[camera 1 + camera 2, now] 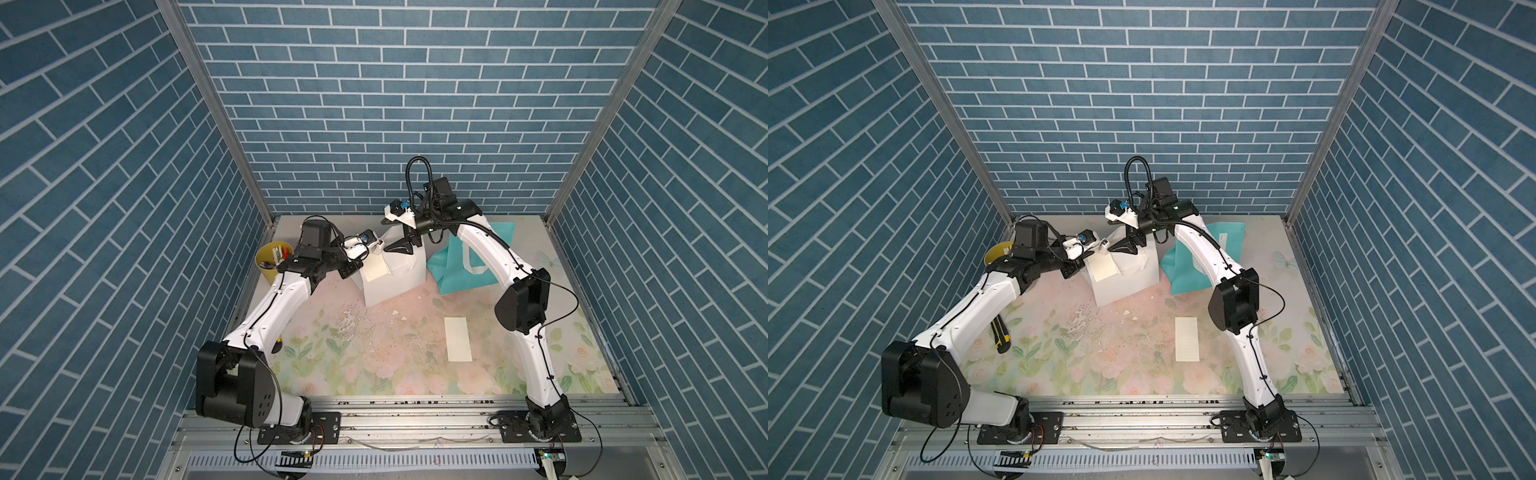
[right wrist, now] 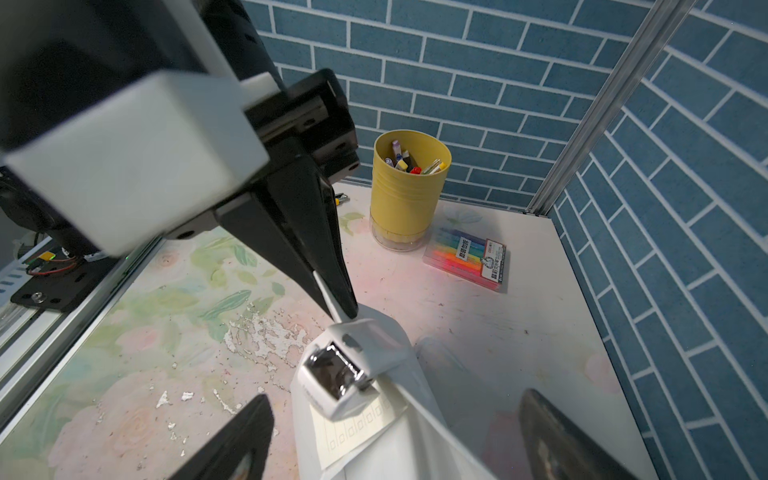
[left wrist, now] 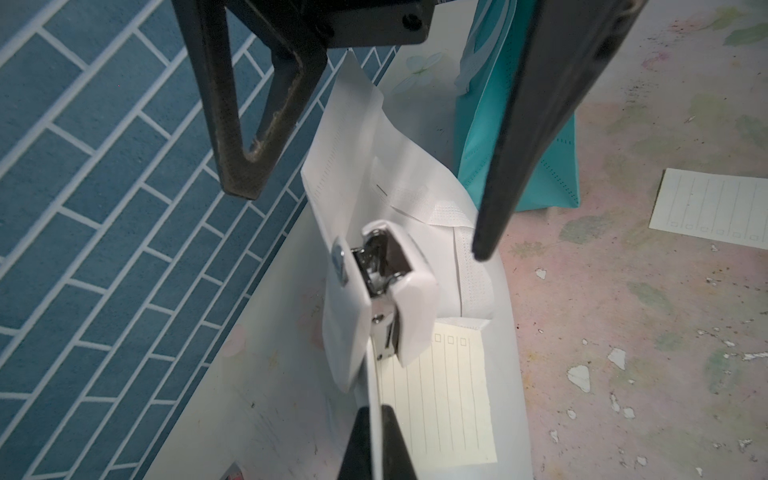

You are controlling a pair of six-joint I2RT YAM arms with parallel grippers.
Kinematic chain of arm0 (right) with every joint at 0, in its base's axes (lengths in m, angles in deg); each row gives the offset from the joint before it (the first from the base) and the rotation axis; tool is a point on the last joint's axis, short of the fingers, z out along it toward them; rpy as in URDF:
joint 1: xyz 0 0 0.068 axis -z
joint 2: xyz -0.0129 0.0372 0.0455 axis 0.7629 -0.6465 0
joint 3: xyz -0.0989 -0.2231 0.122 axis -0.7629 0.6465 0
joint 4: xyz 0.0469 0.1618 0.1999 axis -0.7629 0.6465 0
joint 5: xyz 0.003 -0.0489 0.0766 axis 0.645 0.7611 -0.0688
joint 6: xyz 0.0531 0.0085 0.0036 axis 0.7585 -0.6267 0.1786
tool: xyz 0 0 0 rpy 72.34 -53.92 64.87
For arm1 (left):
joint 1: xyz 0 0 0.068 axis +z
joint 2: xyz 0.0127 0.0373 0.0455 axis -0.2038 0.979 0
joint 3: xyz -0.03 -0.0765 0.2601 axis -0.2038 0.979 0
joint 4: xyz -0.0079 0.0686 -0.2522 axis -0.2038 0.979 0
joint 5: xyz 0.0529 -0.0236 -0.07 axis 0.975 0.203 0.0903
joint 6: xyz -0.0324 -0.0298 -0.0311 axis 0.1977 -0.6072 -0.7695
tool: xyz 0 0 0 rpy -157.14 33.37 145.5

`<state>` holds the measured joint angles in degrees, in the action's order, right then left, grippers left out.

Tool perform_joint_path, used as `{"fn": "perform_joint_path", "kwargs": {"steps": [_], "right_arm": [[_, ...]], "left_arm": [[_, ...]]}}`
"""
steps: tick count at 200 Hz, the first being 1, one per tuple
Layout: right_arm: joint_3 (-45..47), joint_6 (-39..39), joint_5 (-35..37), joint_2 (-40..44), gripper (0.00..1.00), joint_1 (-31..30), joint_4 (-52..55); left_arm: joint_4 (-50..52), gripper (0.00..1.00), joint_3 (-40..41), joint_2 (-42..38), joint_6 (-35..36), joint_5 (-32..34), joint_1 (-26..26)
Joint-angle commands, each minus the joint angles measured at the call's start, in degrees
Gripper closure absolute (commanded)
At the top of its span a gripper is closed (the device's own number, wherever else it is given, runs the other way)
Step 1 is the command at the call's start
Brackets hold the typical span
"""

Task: Staple the receipts to the bags
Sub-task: Staple the receipt to the takeout bag.

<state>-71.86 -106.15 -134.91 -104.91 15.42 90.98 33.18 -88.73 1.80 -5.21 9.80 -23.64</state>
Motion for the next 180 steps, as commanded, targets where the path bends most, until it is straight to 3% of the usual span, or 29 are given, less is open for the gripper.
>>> {"fn": "perform_joint_path", "kwargs": {"steps": [1,47,109,148,180], "right_arm": [[-1.6,-8.2,-3.1,-1.0,0.09,-1.2,2.6],[-1.2,-10.1,-0.9,-2.0,0.12,-3.3,2.0],[0.8,-12.0,2.9,-2.1,0.31,-3.7,1.9],[1.0,-13.3,4.8,-2.2,0.31,-3.7,2.5],[1.0,-13.3,5.6,-2.5,0.45,-3.7,1.9]], "left_arm": [[3.3,1.00,-0.7,1.2,0.8,0.4,-0.2],[3.2,1.00,-1.0,1.3,0.8,0.3,-0.2],[3.5,1.00,-1.5,1.3,0.8,-0.4,-0.2],[3.7,1.00,-1.7,1.4,0.8,-0.5,-0.2],[3.7,1.00,-2.0,1.7,0.7,-0.8,-0.2]]}}
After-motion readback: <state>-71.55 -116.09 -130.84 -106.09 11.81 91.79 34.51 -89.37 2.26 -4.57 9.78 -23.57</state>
